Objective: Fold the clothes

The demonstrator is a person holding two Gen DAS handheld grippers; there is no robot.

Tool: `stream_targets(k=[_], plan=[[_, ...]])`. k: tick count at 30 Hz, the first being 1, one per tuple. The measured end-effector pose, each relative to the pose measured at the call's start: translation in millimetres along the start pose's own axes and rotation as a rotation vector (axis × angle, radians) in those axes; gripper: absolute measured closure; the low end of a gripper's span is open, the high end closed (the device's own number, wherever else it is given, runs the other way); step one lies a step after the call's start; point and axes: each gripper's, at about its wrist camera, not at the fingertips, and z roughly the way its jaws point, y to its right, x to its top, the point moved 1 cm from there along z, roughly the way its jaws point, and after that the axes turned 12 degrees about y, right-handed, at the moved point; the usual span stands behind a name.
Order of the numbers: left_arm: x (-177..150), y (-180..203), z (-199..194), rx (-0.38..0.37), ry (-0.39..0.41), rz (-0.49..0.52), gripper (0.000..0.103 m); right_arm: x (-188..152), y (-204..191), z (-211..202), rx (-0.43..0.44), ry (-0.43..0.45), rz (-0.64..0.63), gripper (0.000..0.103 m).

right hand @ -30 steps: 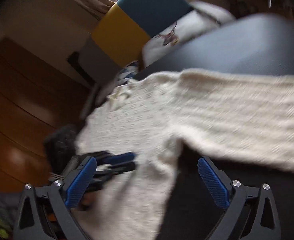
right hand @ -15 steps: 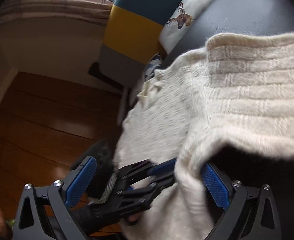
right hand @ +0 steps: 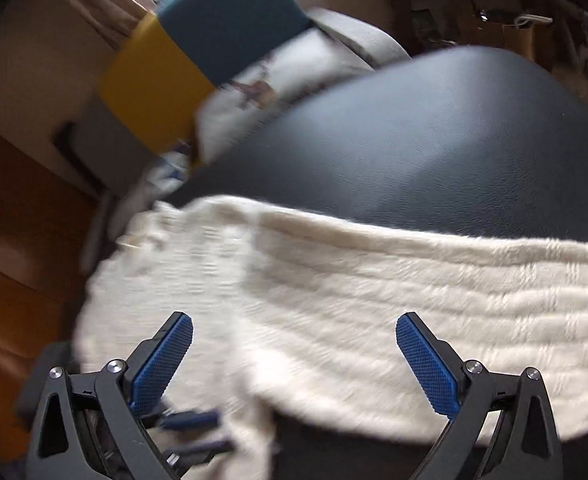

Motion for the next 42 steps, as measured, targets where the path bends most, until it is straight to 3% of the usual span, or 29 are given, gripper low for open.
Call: stream_targets(k=[2, 6, 10, 13, 14, 16, 18, 21, 25, 29, 33, 36, 42], plan=[[0.2, 1.2, 1.5, -0.010, -0.018, 0.019, 0.082, 4.7, 6.7, 8.8, -0.037, -0.005, -0.010, 0.000], [-1.4, 23.0, 5.9, 0.047, -0.050, 0.193, 0.082, 14.0, 20.2, 26.4, -0.110, -0.016, -0.029, 0.000], [-4.7, 31.5, 5.7, 0.070, -0.033, 0.246, 0.082, 20.2, 28.1, 38.4, -0.167, -0.026, -0.050, 0.000], [-4.2, 32.1, -3.8, 0.027, 0.010, 0.213, 0.083, 20.8, 22.4, 37.0, -0.182, -0.035, -0.050, 0.000], [-4.0, 32.3, -7.1, 0.012, 0.024, 0.200, 0.084, 22.1, 18.0, 36.2, -0.160, -0.032, -0.034, 0.000], [-2.6, 26.4, -15.0, -0.040, 0.053, 0.135, 0.083, 25.1, 1.6, 38.2, -0.022, -0.025, -0.010, 0.000], [-6.7, 21.0, -13.5, -0.043, 0.039, 0.112, 0.083, 26.3, -16.9, 46.6, 0.069, -0.014, -0.019, 0.000], [-14.5, 15.6, -10.2, -0.050, 0.033, 0.090, 0.083, 28.8, -29.1, 70.2, 0.124, -0.038, 0.001, 0.000], [-15.2, 14.2, -9.8, -0.055, 0.038, 0.061, 0.083, 32.0, -23.2, 94.8, 0.061, -0.031, 0.024, 0.000], [-12.3, 13.6, -15.1, -0.056, 0.047, 0.027, 0.082, 31.5, -19.4, 94.6, 0.054, 0.002, 0.036, 0.000], [-7.8, -0.1, -43.9, -0.037, 0.130, -0.054, 0.081, 35.2, -19.7, 68.1, 0.000, 0.044, -0.011, 0.000], [-9.9, -20.3, -66.7, 0.012, 0.174, -0.119, 0.081, 40.2, 2.7, 28.6, -0.140, 0.112, -0.067, 0.000], [-28.9, -78.5, -102.6, 0.147, 0.176, -0.212, 0.081, 32.6, 96.9, -34.0, -0.439, 0.102, 0.033, 0.000]])
